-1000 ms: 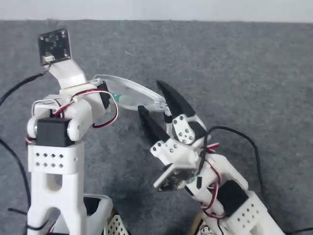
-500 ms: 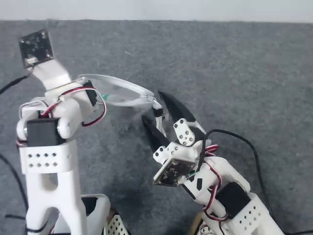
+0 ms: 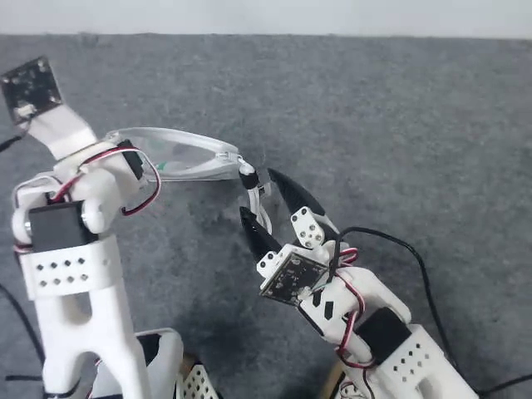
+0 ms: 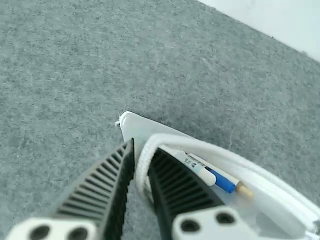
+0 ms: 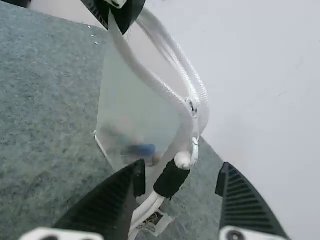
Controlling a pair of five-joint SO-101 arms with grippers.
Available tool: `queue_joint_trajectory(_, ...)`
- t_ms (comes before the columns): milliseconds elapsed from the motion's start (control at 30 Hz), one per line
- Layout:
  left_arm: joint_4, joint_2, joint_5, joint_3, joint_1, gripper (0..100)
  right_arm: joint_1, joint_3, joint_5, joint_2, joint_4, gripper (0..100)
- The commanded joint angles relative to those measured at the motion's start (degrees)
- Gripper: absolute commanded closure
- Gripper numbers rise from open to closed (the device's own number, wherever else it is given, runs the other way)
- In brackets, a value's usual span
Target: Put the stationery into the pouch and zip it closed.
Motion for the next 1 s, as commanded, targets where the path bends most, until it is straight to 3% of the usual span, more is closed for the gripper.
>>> queue_joint_trajectory(0, -2.9, -1.7, -0.4, -0.5, -0.4, 99, -0.2, -1.0, -0.8, 5.1, -4.3, 78.3)
queue_joint_trajectory(767, -2.9, -1.5, -0.4, 0.0, -0.4, 99, 3.1, -3.5, -2.4, 30.8, -25.1, 78.6)
queue_joint_trajectory(967, -2.9, -1.5, -0.4, 0.1, -0.4, 99, 5.7, -8.1, -6.2, 37.0, -25.2, 86.2)
